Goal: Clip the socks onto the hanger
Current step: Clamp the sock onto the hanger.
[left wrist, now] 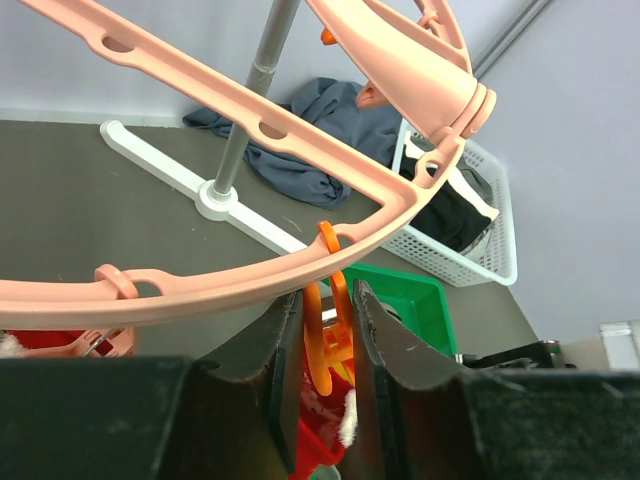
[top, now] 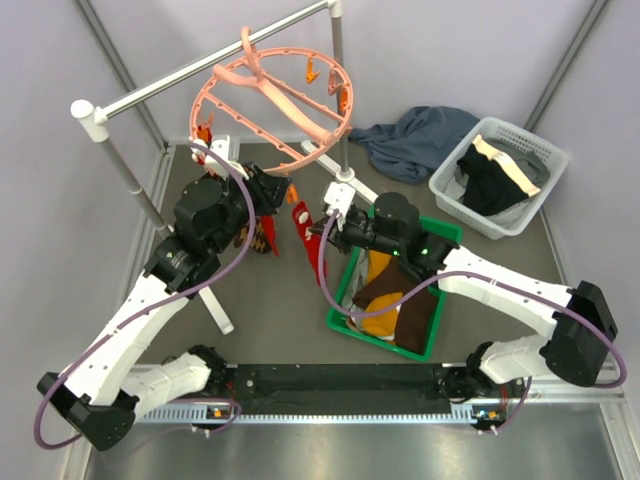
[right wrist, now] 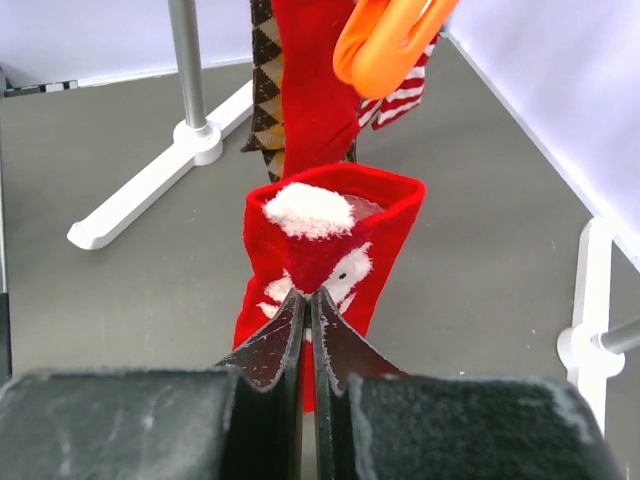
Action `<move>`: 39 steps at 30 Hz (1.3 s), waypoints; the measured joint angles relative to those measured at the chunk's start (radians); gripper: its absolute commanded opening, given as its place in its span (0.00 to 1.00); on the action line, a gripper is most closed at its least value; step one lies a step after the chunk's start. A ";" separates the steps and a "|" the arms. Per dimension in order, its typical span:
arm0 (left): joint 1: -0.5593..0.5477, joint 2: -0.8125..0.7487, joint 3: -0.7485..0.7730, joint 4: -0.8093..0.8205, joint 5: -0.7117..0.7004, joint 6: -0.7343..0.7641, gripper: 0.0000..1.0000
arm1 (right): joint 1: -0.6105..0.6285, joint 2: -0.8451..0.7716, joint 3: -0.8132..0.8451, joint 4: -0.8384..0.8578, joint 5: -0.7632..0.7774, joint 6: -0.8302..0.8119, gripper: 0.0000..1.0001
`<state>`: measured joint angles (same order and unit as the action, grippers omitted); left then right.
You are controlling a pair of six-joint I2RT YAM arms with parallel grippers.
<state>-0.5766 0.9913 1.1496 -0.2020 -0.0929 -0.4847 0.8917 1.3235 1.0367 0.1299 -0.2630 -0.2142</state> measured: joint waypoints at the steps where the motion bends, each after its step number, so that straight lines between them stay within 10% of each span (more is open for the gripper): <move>1: 0.000 -0.002 0.000 0.002 0.001 0.000 0.09 | 0.001 0.008 0.000 0.008 -0.004 -0.003 0.00; 39: 0.000 0.013 0.019 -0.013 -0.050 0.035 0.09 | 0.003 -0.006 0.010 0.130 0.050 -0.018 0.00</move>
<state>-0.5770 1.0039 1.1687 -0.2146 -0.1425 -0.4500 0.8944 1.3170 1.0470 0.2604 -0.2127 -0.2325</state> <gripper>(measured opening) 0.270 0.008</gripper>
